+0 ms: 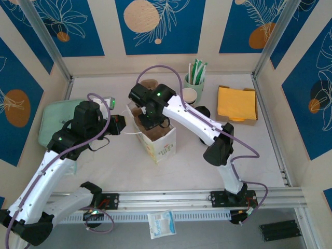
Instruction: Pack the takeout coffee
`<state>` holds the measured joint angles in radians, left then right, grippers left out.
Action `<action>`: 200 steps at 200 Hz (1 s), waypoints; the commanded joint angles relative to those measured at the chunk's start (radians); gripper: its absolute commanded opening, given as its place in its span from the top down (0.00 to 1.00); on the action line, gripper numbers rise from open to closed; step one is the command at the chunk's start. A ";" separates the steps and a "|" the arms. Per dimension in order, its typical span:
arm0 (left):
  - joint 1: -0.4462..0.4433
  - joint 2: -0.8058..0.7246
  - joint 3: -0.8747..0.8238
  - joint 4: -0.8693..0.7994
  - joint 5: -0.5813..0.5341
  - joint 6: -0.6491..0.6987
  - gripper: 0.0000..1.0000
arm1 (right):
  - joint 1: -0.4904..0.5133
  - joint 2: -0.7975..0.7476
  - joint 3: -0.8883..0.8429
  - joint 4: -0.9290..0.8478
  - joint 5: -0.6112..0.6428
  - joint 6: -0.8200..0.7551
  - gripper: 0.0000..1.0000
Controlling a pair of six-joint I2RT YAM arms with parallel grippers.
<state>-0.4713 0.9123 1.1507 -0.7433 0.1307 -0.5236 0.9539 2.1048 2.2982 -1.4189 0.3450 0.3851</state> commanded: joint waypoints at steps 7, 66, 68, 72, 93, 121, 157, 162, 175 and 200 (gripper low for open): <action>0.011 -0.012 0.005 0.009 0.016 -0.009 1.00 | 0.005 0.014 -0.019 0.002 0.020 0.008 0.72; 0.012 -0.014 0.003 0.012 0.018 -0.008 1.00 | 0.026 0.010 0.006 -0.013 0.074 0.009 0.72; 0.012 -0.014 0.003 0.012 0.018 -0.009 1.00 | 0.027 0.009 0.006 -0.013 0.076 0.009 0.72; 0.011 -0.013 0.004 0.012 0.019 -0.010 1.00 | 0.028 0.010 0.006 -0.013 0.080 0.009 0.72; 0.011 -0.011 0.003 0.012 0.020 -0.008 1.00 | 0.036 0.016 0.004 -0.017 0.106 0.008 0.73; 0.011 -0.011 0.003 0.013 0.020 -0.009 1.00 | 0.044 0.028 0.001 -0.023 0.126 0.006 0.73; 0.011 -0.010 0.003 0.012 0.018 -0.008 1.00 | 0.060 0.050 0.012 -0.037 0.150 0.001 0.75; 0.011 -0.010 0.004 0.012 0.018 -0.009 1.00 | 0.059 0.053 0.011 -0.040 0.151 0.004 0.75; 0.011 -0.011 0.003 0.013 0.019 -0.010 1.00 | 0.060 0.055 0.006 -0.040 0.152 0.005 0.75; 0.011 -0.011 0.004 0.014 0.020 -0.009 1.00 | 0.060 0.055 0.001 -0.036 0.149 0.008 0.75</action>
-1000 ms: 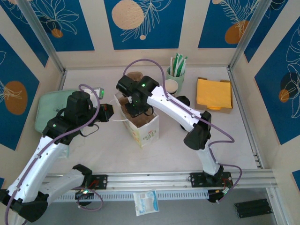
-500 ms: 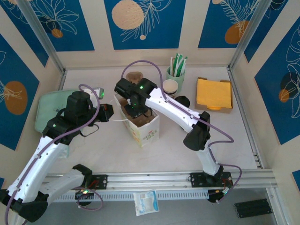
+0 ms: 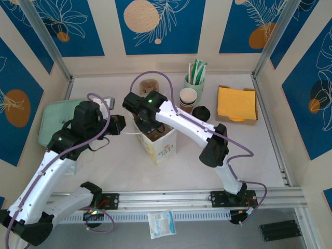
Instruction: Pack the takeout coffee
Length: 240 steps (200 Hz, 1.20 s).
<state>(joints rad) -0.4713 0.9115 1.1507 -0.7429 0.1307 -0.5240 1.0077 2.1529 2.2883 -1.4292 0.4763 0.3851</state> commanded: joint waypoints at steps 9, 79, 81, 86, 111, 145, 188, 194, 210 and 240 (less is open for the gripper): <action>0.010 -0.010 0.004 0.014 0.020 -0.009 1.00 | 0.006 0.007 0.009 -0.026 0.016 0.009 0.75; 0.011 -0.011 0.006 0.011 0.018 -0.008 1.00 | -0.014 -0.012 -0.026 -0.005 -0.042 0.043 0.75; 0.011 -0.012 0.006 0.011 0.018 -0.008 1.00 | -0.015 -0.013 -0.027 -0.005 -0.043 0.044 0.75; 0.011 -0.011 0.006 0.011 0.018 -0.008 1.00 | -0.018 -0.014 -0.031 -0.002 -0.049 0.048 0.75; 0.011 -0.016 0.007 0.010 0.018 -0.009 1.00 | -0.029 -0.026 -0.054 0.014 -0.077 0.063 0.75; 0.011 -0.023 0.008 0.007 0.017 -0.010 1.00 | -0.043 -0.030 -0.081 0.023 -0.096 0.079 0.75; 0.011 -0.026 0.009 0.011 0.024 -0.015 1.00 | -0.051 -0.020 -0.105 0.024 -0.100 0.098 0.75; 0.011 -0.026 0.009 0.011 0.024 -0.017 1.00 | -0.050 -0.018 -0.108 0.026 -0.102 0.101 0.75; 0.011 -0.027 0.009 0.014 0.027 -0.017 1.00 | -0.055 -0.017 -0.121 0.034 -0.110 0.107 0.75; 0.011 -0.025 0.010 0.015 0.030 -0.018 1.00 | -0.069 -0.023 -0.156 0.057 -0.132 0.123 0.75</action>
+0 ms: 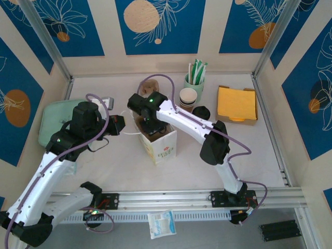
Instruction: Pack the takeout coffee
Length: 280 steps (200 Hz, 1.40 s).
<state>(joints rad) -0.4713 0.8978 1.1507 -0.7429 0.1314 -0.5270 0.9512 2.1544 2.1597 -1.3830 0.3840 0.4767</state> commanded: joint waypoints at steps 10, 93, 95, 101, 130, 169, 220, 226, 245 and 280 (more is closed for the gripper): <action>0.011 -0.011 0.009 0.017 0.031 -0.015 1.00 | -0.014 -0.026 -0.040 0.020 -0.049 0.035 0.75; 0.011 0.001 0.005 0.037 0.047 -0.020 1.00 | -0.034 -0.004 -0.111 0.085 -0.095 0.054 0.75; 0.012 0.001 0.004 0.037 0.048 -0.021 1.00 | -0.035 -0.004 -0.115 0.088 -0.097 0.054 0.75; 0.011 0.001 0.004 0.039 0.048 -0.021 1.00 | -0.037 -0.004 -0.127 0.095 -0.100 0.058 0.75; 0.010 0.004 0.004 0.041 0.049 -0.022 1.00 | -0.048 -0.008 -0.183 0.134 -0.121 0.069 0.75; 0.010 0.001 0.003 0.039 0.045 -0.023 1.00 | -0.056 0.000 -0.244 0.184 -0.152 0.078 0.74; 0.010 0.002 0.004 0.042 0.048 -0.028 1.00 | -0.054 0.018 -0.297 0.218 -0.180 0.078 0.70; 0.010 0.001 0.001 0.042 0.048 -0.028 1.00 | -0.054 0.016 -0.302 0.220 -0.181 0.079 0.69; 0.010 0.002 0.001 0.041 0.050 -0.028 1.00 | -0.050 0.003 -0.305 0.225 -0.183 0.079 0.65; 0.010 0.003 -0.001 0.043 0.048 -0.028 1.00 | -0.049 -0.019 -0.279 0.217 -0.188 0.072 0.55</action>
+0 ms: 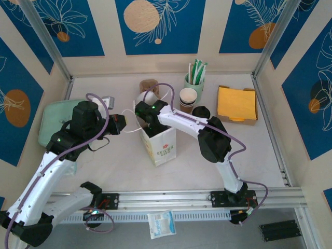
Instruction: Pack the takeout coffee
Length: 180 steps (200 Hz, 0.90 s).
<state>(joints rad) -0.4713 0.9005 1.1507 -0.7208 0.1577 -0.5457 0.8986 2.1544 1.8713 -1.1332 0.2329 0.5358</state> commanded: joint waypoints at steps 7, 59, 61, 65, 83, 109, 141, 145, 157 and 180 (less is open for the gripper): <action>0.010 0.000 0.000 0.021 0.023 -0.009 1.00 | 0.003 -0.022 0.019 -0.037 -0.038 0.010 0.53; 0.010 -0.006 -0.012 0.033 0.028 -0.012 1.00 | 0.003 -0.024 0.041 -0.046 -0.041 0.006 0.41; 0.010 -0.007 -0.012 0.035 0.028 -0.012 1.00 | 0.003 -0.025 0.041 -0.046 -0.041 0.006 0.41; 0.010 -0.008 -0.013 0.036 0.029 -0.011 1.00 | 0.003 -0.026 0.042 -0.045 -0.042 0.006 0.41; 0.010 -0.012 -0.018 0.042 0.031 -0.011 1.00 | 0.004 -0.027 0.036 -0.042 -0.040 0.006 0.40; 0.008 -0.017 -0.024 0.052 0.035 -0.010 1.00 | 0.005 -0.022 0.008 -0.023 -0.048 0.007 0.40; 0.008 -0.021 -0.036 0.058 0.039 -0.014 1.00 | 0.003 -0.004 -0.031 0.001 -0.060 0.013 0.41; 0.008 -0.021 -0.037 0.058 0.039 -0.015 1.00 | 0.003 -0.002 -0.035 0.002 -0.060 0.013 0.41; 0.008 -0.024 -0.039 0.060 0.040 -0.016 1.00 | 0.003 0.001 -0.045 0.006 -0.060 0.012 0.40; 0.008 -0.025 -0.041 0.060 0.039 -0.014 1.00 | 0.002 -0.005 -0.047 0.008 -0.062 0.008 0.40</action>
<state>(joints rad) -0.4713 0.8917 1.1187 -0.6872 0.1761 -0.5526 0.8989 2.1544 1.8397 -1.1107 0.2012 0.5354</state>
